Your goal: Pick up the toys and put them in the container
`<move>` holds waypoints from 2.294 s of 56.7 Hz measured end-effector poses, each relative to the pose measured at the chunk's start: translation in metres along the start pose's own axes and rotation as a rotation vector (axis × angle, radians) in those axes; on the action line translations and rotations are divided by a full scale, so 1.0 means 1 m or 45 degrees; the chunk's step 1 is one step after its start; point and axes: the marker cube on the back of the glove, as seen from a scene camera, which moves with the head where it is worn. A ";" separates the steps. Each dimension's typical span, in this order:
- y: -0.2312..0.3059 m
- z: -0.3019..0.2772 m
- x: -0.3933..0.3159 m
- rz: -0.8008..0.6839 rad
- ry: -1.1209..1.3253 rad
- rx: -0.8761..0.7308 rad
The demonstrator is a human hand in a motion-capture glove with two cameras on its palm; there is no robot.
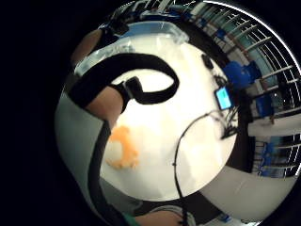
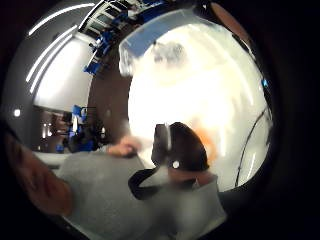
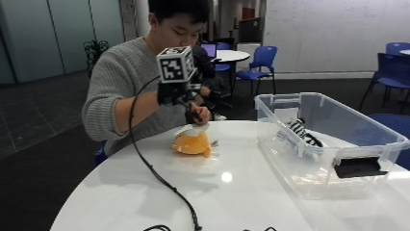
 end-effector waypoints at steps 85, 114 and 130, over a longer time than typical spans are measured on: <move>-0.280 -0.046 0.023 0.400 -0.128 0.158; -0.385 0.061 0.067 0.478 0.224 -0.295; -0.308 -0.004 0.039 0.298 -0.177 -0.003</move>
